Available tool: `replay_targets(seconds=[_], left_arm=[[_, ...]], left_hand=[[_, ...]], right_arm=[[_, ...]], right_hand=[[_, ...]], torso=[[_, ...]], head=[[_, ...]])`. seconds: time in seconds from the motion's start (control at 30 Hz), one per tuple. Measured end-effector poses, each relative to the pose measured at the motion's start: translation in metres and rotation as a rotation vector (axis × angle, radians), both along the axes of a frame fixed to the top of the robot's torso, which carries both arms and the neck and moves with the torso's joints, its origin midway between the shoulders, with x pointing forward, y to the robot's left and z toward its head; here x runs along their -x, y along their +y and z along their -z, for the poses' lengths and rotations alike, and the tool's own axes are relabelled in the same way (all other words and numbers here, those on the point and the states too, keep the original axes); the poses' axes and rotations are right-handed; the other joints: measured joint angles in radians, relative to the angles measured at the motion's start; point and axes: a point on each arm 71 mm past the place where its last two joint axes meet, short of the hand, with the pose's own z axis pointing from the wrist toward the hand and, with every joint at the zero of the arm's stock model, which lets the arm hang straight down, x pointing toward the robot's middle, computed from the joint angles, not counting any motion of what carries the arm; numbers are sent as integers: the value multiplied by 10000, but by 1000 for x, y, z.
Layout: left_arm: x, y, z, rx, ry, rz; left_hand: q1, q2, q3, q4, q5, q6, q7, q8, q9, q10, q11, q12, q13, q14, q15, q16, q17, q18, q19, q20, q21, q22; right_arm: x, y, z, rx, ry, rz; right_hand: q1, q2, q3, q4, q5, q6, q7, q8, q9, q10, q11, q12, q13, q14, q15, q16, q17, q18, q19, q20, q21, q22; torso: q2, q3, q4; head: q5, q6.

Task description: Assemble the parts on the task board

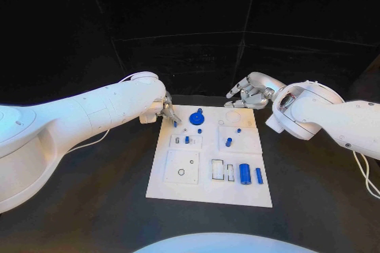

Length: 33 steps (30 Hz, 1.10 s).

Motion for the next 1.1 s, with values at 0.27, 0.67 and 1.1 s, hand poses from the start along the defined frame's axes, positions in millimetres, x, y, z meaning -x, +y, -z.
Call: replay_targets(seconds=[0.27, 0.67, 1.1], left_arm=[[0, 0, 0, 15, 15, 35], [0, 0, -1, 169, -36, 166], [6, 15, -3, 512, -174, 116]], left_hand=[[522, 252, 282, -282, 0, 52, -52, 0, -77, 37, -37, 0, 0, -38, -38, 0, 0, 1, 0, 0, 0, 23], [1728, 552, 1686, -996, -65, 14, -14, -177, -317, 70, -68, -85, -99, -38, -109, 0, 0, 0, 69, -68, 0, 66], [1080, -243, 3583, -810, -46, -54, -22, 246, -40, 72, -70, -154, -192, -38, -109, 0, 0, 0, 69, -68, 0, 135]], right_arm=[[0, 0, 0, 2, 2, -2], [0, 0, 0, 3, 3, -2], [-1, -3, 0, 21, 0, 68]], right_hand=[[0, 0, 0, 0, 0, 0, 0, 0, 0, 0, 0, 0, 0, 0, 0, 0, 0, 1, 0, 0, 0, 0], [-1, -1, 1, 0, 0, 0, 0, 0, 0, 0, 0, 0, -1, 0, 0, 0, 0, 0, 0, 0, 0, 1], [-1, -1, 1, -1, 0, 0, 0, 0, 0, 0, 0, 0, 12, 0, 0, 0, 0, 158, 0, 0, 0, -11]], torso=[[-1, -1, 0], [-4, -1, 0], [-14, 3, 21]], head=[[3, -10], [-7, -34], [-38, -20]])
